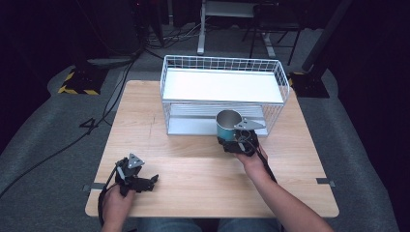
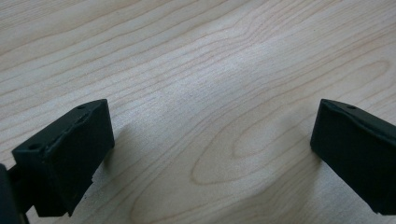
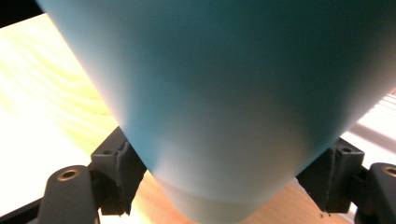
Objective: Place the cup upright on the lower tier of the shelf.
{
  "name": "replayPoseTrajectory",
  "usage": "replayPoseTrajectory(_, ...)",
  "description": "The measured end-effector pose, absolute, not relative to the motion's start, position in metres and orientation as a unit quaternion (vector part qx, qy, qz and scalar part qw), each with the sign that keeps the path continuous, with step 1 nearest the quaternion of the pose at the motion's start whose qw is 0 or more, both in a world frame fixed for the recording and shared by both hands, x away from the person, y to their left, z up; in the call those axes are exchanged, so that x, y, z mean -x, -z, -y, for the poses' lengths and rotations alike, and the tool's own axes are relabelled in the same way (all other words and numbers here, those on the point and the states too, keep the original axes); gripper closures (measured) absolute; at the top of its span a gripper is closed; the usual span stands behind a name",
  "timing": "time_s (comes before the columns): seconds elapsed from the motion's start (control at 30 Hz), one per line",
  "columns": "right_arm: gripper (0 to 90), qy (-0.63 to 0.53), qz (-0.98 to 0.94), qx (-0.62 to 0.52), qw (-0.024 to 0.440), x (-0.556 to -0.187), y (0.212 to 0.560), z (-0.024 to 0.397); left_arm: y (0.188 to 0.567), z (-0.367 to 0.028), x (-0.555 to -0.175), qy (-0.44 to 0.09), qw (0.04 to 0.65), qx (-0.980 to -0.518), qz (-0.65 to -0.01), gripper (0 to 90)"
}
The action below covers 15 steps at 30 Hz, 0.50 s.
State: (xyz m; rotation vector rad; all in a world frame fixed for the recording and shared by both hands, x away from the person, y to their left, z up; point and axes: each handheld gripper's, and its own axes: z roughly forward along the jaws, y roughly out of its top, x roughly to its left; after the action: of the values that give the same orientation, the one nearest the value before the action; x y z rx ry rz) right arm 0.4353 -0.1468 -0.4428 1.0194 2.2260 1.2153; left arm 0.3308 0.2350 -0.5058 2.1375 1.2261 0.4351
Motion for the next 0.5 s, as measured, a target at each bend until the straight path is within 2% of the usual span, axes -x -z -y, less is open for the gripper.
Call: replayPoseTrajectory(0.5,24.8,-0.438,-0.78,-0.387,0.223,-0.475,0.454,0.129,0.506,-0.235,-0.331,-0.165,0.314,-0.81,-0.466,0.0)
